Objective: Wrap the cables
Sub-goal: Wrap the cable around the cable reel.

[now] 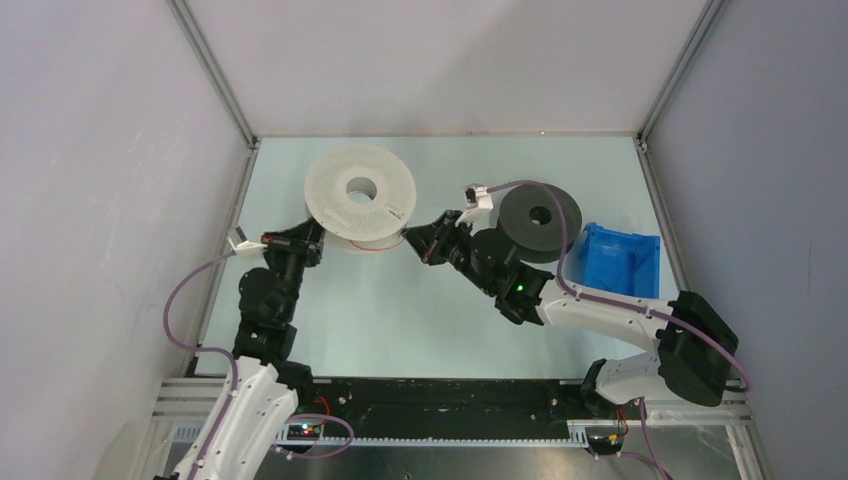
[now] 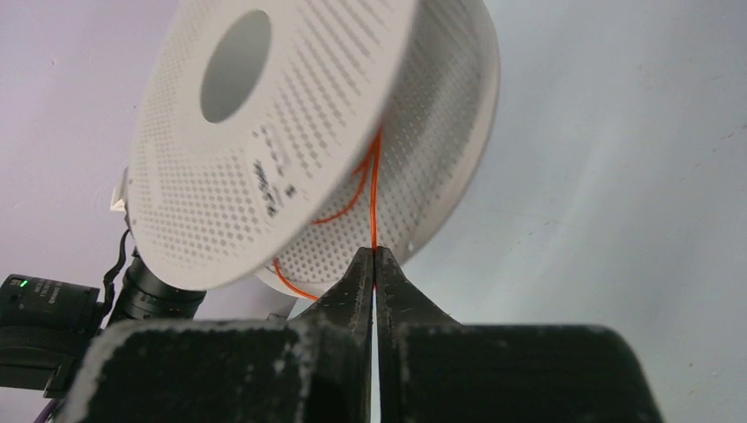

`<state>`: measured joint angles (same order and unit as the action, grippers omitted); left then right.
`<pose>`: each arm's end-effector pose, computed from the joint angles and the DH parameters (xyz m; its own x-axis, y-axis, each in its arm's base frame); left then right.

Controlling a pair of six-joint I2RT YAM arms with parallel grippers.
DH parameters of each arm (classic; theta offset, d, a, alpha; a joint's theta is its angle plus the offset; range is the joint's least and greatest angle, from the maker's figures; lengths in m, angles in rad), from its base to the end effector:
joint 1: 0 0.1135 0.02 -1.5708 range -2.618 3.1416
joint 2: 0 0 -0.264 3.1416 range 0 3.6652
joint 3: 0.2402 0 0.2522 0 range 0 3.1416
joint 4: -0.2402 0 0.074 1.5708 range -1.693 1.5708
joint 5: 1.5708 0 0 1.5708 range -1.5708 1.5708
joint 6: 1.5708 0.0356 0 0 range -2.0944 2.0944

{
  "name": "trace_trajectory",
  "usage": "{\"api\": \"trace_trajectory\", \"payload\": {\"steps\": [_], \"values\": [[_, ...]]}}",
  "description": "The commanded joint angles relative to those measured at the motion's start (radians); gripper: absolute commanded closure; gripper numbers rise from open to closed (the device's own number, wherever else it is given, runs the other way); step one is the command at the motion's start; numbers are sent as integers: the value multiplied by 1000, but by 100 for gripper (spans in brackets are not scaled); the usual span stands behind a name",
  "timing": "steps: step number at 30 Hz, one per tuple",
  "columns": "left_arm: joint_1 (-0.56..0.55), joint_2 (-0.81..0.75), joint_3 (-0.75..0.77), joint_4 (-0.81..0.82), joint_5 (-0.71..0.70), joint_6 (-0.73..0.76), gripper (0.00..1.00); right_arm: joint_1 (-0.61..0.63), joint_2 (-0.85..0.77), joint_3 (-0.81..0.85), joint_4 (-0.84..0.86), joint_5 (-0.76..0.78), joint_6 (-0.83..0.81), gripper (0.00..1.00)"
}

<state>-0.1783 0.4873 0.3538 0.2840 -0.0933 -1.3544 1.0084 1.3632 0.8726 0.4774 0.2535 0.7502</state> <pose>0.1440 -0.0226 0.2804 -0.0523 -0.9787 -0.1987 0.1626 0.1879 -0.9686 0.1773 0.2646 0.3079 -0.4723 0.4884 -0.7337 -0.4965 0.5404 0.6793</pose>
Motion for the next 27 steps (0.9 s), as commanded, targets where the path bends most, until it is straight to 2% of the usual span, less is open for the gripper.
{"api": "trace_trajectory", "payload": {"steps": [1, 10, 17, 27], "values": [[-2, 15, 10, 112, 77, 33, 100, -20, -39, -2, 31, -14, -28, 100], [-2, 15, -9, 151, 189, 70, 100, -78, -54, -17, 41, -92, 2, 100], [-1, 42, -39, 228, 287, 54, 100, -116, -54, -48, 114, -195, 27, 100], [-1, 54, -58, 241, 344, 55, 100, -151, -58, -59, 149, -258, 44, 99]]}}
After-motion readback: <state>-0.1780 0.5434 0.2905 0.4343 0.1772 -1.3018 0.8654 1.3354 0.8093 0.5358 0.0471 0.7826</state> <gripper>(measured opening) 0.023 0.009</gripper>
